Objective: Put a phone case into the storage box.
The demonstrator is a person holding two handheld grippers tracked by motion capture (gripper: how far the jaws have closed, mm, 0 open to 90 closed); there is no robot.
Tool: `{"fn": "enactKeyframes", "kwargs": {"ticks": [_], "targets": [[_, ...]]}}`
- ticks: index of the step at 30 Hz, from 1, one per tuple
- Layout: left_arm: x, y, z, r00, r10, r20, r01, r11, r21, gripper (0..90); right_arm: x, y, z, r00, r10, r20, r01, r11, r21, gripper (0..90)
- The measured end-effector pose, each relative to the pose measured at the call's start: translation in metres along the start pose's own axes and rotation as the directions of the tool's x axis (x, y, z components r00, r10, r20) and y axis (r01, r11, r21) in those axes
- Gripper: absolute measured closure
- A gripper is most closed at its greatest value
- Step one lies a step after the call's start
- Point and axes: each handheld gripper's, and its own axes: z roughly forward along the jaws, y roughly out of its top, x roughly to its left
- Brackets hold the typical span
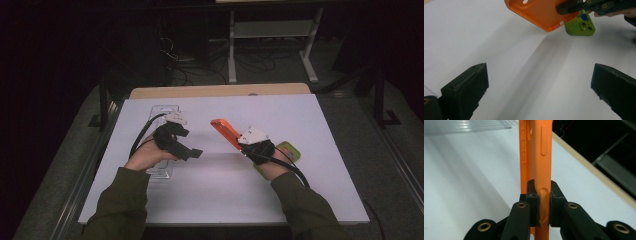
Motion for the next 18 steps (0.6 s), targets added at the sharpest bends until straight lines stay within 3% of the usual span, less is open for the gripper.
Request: {"fn": "enactKeyframes", "kwargs": {"ticks": [4,7,8,10,12,13,16,18], "targets": [[-0.001,0.001,0.002,1.0,-0.002,-0.006,0.002,0.9999,-0.017,0.8,-0.004,-0.001,0.002,0.9929,0.109,-0.049,-0.108,0.994,0.01,80.4],[-0.001,0.003,0.002,0.9999,-0.012,-0.008,0.012,0.9989,-0.045,0.8,-0.008,-0.002,0.002,0.9872,0.145,-0.067,-0.144,0.989,0.013,80.4],[-0.002,0.003,0.001,0.9998,-0.014,-0.012,0.014,0.9986,-0.052,0.8,-0.01,-0.002,0.002,0.9802,0.18,-0.084,-0.179,0.984,0.012,80.4],[-0.001,0.004,0.001,0.9997,-0.002,-0.023,0.001,0.9981,-0.062,0.8,-0.011,-0.002,0.002,0.9775,0.191,-0.089,-0.19,0.982,0.015,80.4],[-0.002,0.004,0.001,0.9996,-0.018,-0.022,0.017,0.9965,-0.082,0.8,-0.014,-0.003,0.002,0.9575,0.264,-0.116,-0.264,0.964,0.015,80.4],[-0.001,0.005,0.0,0.9995,-0.009,-0.03,0.006,0.9963,-0.086,0.8,-0.014,-0.003,0.002,0.9575,0.264,-0.116,-0.264,0.964,0.015,80.4],[-0.001,0.006,0.0,0.999,-0.025,-0.036,0.021,0.9927,-0.119,0.8,-0.015,-0.003,0.002,0.9346,0.328,-0.137,-0.329,0.944,0.019,80.4],[-0.002,0.006,0.0,0.9986,-0.031,-0.042,0.025,0.9917,-0.126,0.8,-0.017,-0.004,0.002,0.9285,0.344,-0.141,-0.345,0.939,0.019,80.4]]}}
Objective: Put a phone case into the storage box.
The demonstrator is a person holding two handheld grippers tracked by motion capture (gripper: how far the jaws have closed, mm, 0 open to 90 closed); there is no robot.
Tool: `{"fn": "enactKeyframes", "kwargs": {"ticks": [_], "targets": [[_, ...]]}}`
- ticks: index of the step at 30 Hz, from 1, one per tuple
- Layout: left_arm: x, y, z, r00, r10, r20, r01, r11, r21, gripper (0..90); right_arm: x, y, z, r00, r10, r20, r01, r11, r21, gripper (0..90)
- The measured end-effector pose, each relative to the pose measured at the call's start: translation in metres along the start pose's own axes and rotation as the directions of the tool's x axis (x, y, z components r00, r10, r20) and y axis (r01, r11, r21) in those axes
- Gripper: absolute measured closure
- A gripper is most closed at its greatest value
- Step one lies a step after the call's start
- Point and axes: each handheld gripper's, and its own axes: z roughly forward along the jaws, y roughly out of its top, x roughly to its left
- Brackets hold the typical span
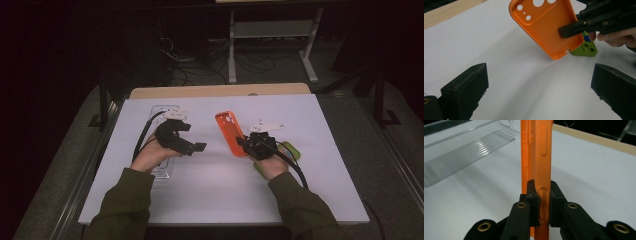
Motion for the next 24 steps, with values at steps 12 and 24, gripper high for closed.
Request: {"fn": "enactKeyframes", "kwargs": {"ticks": [12,24], "targets": [[-0.006,0.008,0.007,0.9978,-0.065,0.009,0.066,0.9956,-0.066,0.3,0.01,0.003,-0.003,1.0,-0.001,0.002,0.001,0.999,-0.042,80.5],[-0.01,0.021,0.023,0.9948,-0.1,0.024,0.102,0.988,-0.116,0.0,0.02,0.008,-0.005,0.9995,-0.03,0.011,0.03,0.996,-0.084,80.5]]}}
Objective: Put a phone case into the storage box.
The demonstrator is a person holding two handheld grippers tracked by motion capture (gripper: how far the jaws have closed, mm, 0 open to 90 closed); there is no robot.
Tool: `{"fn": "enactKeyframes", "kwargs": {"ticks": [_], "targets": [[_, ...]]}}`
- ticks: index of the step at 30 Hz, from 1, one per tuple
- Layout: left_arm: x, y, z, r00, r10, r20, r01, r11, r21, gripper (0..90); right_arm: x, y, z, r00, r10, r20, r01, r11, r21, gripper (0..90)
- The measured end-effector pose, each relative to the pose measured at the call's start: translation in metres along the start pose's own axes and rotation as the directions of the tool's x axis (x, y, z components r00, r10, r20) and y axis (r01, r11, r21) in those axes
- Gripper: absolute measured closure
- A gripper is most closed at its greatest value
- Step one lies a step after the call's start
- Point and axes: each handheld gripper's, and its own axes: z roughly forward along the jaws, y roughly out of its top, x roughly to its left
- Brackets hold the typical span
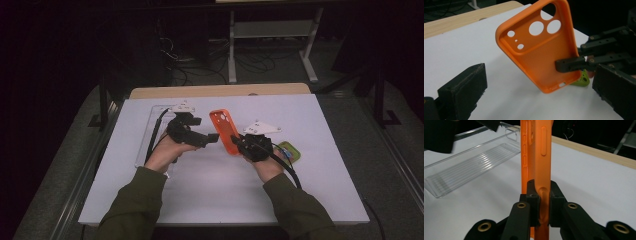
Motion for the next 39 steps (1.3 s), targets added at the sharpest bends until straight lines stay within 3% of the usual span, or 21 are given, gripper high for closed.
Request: {"fn": "enactKeyframes", "kwargs": {"ticks": [6,11,17,22,26,27,36,39], "targets": [[0.001,0.003,0.008,0.9998,-0.019,0.002,0.019,0.9997,-0.016,0.0,0.006,0.001,0.0,1.0,-0.005,-0.008,0.005,1.0,-0.009,80.5],[0.002,0.004,0.013,0.9998,-0.013,0.014,0.013,0.9993,-0.036,0.0,0.01,0.002,0.0,0.9999,-0.009,-0.015,0.009,1.0,-0.014,80.5],[0.002,0.005,0.017,0.9988,-0.041,0.025,0.042,0.9978,-0.051,0.0,0.015,0.002,0.001,0.9992,-0.039,-0.009,0.039,0.999,-0.033,80.5],[0.001,0.005,0.021,0.9981,-0.056,0.026,0.058,0.9957,-0.072,0.0,0.02,0.002,0.001,0.9996,-0.028,-0.009,0.028,0.999,-0.031,80.5],[0.002,0.005,0.022,0.9982,-0.055,0.024,0.056,0.9955,-0.077,0.0,0.024,0.001,0.002,0.9993,-0.038,-0.003,0.038,0.999,-0.032,80.5],[0.001,0.005,0.022,0.9981,-0.058,0.023,0.06,0.9944,-0.087,0.0,0.025,-0.001,0.004,0.9978,-0.066,0.005,0.066,0.997,-0.033,80.5],[0.0,0.004,0.02,0.9974,-0.069,0.019,0.071,0.9936,-0.088,0.0,0.031,-0.004,0.007,0.9977,-0.067,0.013,0.067,0.997,-0.023,80.5],[0.001,0.003,0.02,0.9984,-0.053,0.021,0.054,0.9945,-0.089,0.0,0.032,-0.005,0.008,0.9979,-0.063,0.012,0.063,0.998,-0.019,80.5]]}}
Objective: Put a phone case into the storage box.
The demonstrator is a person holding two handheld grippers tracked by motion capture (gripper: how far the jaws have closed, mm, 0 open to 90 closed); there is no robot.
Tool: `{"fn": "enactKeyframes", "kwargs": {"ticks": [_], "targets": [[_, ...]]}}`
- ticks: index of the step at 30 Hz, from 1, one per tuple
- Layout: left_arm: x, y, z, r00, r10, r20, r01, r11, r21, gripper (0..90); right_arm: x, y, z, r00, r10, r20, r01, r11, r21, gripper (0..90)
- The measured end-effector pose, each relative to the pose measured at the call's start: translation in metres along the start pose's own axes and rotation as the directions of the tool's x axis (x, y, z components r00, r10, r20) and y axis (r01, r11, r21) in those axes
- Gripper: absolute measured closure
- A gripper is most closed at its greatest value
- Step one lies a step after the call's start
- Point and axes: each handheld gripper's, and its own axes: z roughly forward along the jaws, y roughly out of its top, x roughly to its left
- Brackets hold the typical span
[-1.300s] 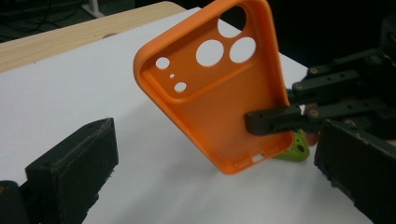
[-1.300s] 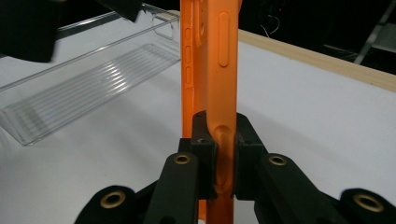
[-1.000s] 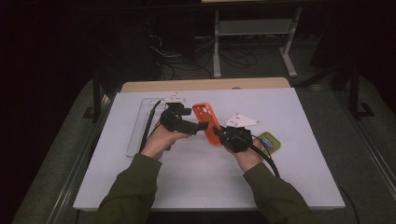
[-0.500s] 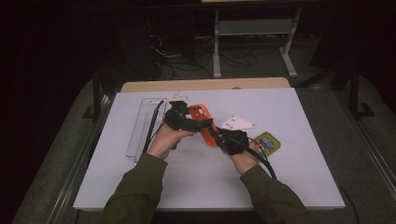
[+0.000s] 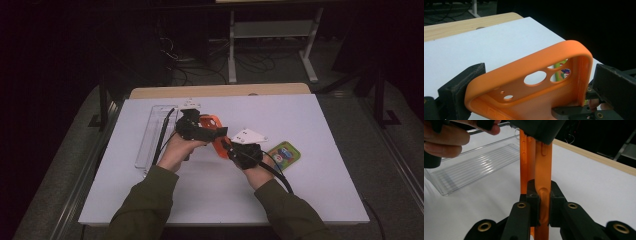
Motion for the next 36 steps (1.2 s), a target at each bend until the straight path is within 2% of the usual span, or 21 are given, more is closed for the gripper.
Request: {"fn": "enactKeyframes", "kwargs": {"ticks": [3,9,15,23,27,28,29,36], "targets": [[0.0004,-0.0008,-0.0009,1.0,0.007,-0.007,-0.007,1.0,0.001,0.2,0.0012,-0.0012,0.0015,1.0,0.0,-0.001,0.0,1.0,0.005,80.5],[0.002,-0.0037,-0.0034,0.9994,-0.034,-0.009,0.033,0.9984,-0.045,8.3,0.0021,-0.0028,0.0034,1.0,-0.007,-0.003,0.007,1.0,0.014,80.4],[0.0036,-0.0043,-0.0043,0.9993,-0.037,-0.003,0.037,0.9982,-0.048,12.4,0.0034,-0.0047,0.0057,0.9999,-0.011,-0.004,0.011,1.0,0.023,80.4],[0.0048,-0.006,-0.0039,0.9995,-0.033,0.0,0.033,0.9984,-0.045,14.5,0.0038,-0.0058,0.0088,0.9999,-0.007,-0.015,0.008,0.999,0.042,79.0],[0.0053,-0.0059,-0.0044,1.0,-0.008,-0.004,0.008,0.9996,-0.026,15.4,0.0025,-0.0061,0.0096,0.9997,-0.015,-0.018,0.016,0.998,0.058,76.7],[0.0048,-0.0061,-0.0042,0.9999,-0.012,-0.005,0.012,0.9996,-0.026,15.6,0.0018,-0.006,0.0098,0.9991,-0.026,-0.033,0.028,0.997,0.068,66.4],[0.0048,-0.0061,-0.0043,0.9999,-0.009,-0.005,0.009,0.9997,-0.025,15.6,0.0018,-0.006,0.0098,0.9991,-0.026,-0.033,0.028,0.997,0.068,66.4],[0.0058,-0.0052,-0.0059,0.9999,0.009,-0.014,-0.01,0.9995,-0.029,16.0,-0.0052,-0.0055,0.006,0.996,-0.042,-0.079,0.05,0.993,0.106,46.9]]}}
